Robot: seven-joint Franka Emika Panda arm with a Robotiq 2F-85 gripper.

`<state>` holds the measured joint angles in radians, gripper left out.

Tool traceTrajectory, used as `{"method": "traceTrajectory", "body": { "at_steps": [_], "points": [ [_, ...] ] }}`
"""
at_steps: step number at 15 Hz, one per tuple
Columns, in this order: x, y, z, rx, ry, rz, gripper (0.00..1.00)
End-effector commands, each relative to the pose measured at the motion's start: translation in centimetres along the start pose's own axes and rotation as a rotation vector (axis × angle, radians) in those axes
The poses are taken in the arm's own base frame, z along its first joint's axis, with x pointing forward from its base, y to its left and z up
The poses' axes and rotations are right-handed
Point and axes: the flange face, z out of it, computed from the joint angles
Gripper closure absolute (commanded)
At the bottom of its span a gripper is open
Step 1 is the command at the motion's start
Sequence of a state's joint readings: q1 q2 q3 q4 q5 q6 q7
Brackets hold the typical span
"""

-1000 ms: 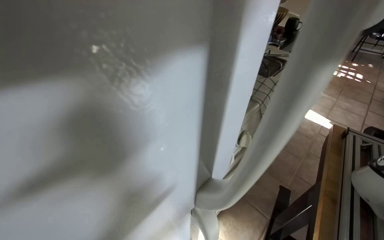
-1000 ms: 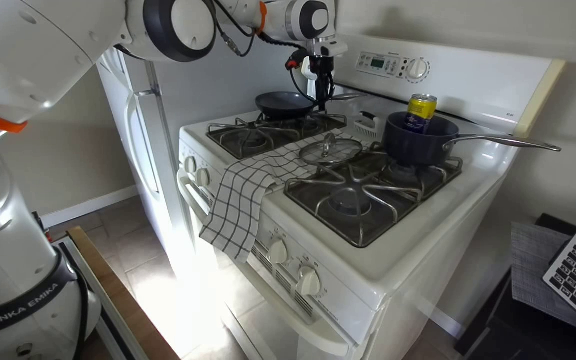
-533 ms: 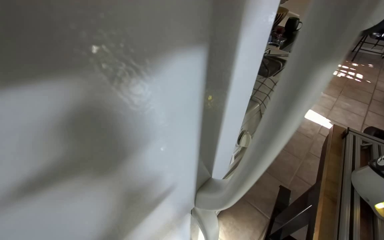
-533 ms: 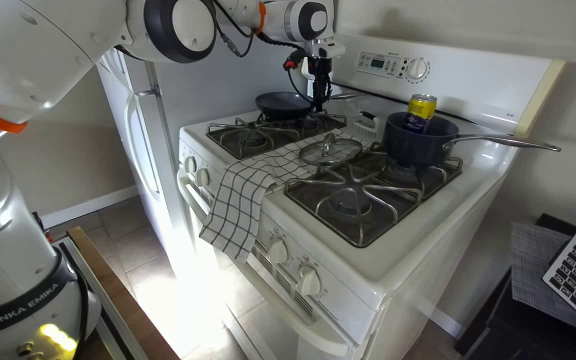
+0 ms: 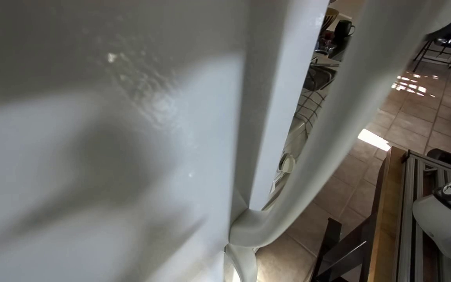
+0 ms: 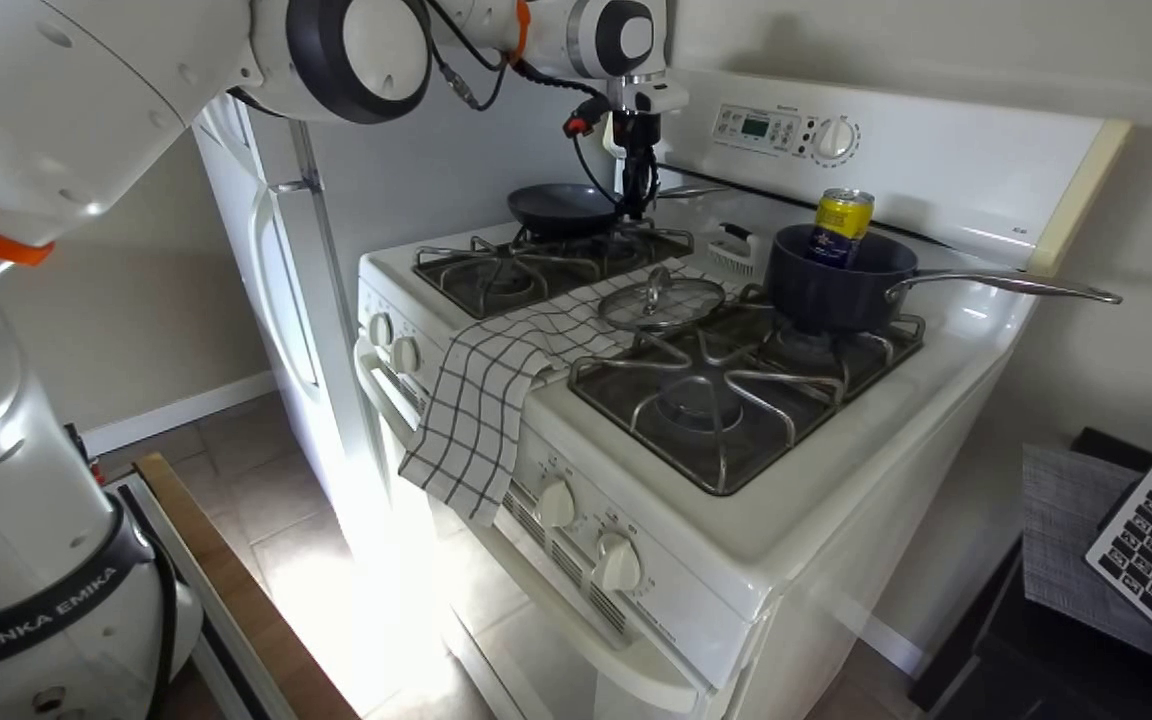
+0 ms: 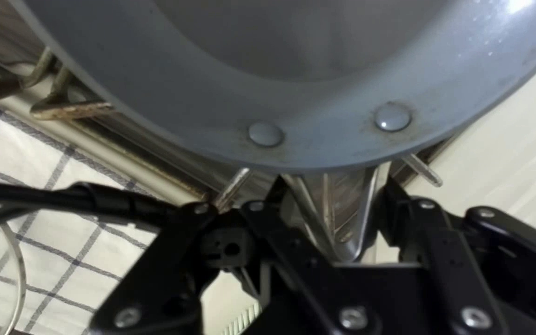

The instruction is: Move the pan to the left

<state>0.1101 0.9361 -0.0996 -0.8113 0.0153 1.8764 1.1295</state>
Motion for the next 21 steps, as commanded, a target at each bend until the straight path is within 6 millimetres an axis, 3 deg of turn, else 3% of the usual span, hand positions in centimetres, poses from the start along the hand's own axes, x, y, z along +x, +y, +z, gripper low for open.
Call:
{"method": "traceTrajectory", "body": {
  "at_steps": [1, 3, 7, 14, 21],
  "points": [
    [0.2, 0.6, -1.1, -0.017, -0.034, 0.027, 0.83],
    [0.4, 1.0, -1.1, -0.032, -0.043, 0.037, 0.85],
    [1.2, 1.5, -1.1, -0.022, -0.071, 0.095, 1.00],
    [4.2, 4.1, -2.0, -0.018, -0.208, 0.163, 1.00],
    [7.7, 7.1, -1.7, 0.056, -0.486, 0.229, 1.00]
  ]
}}
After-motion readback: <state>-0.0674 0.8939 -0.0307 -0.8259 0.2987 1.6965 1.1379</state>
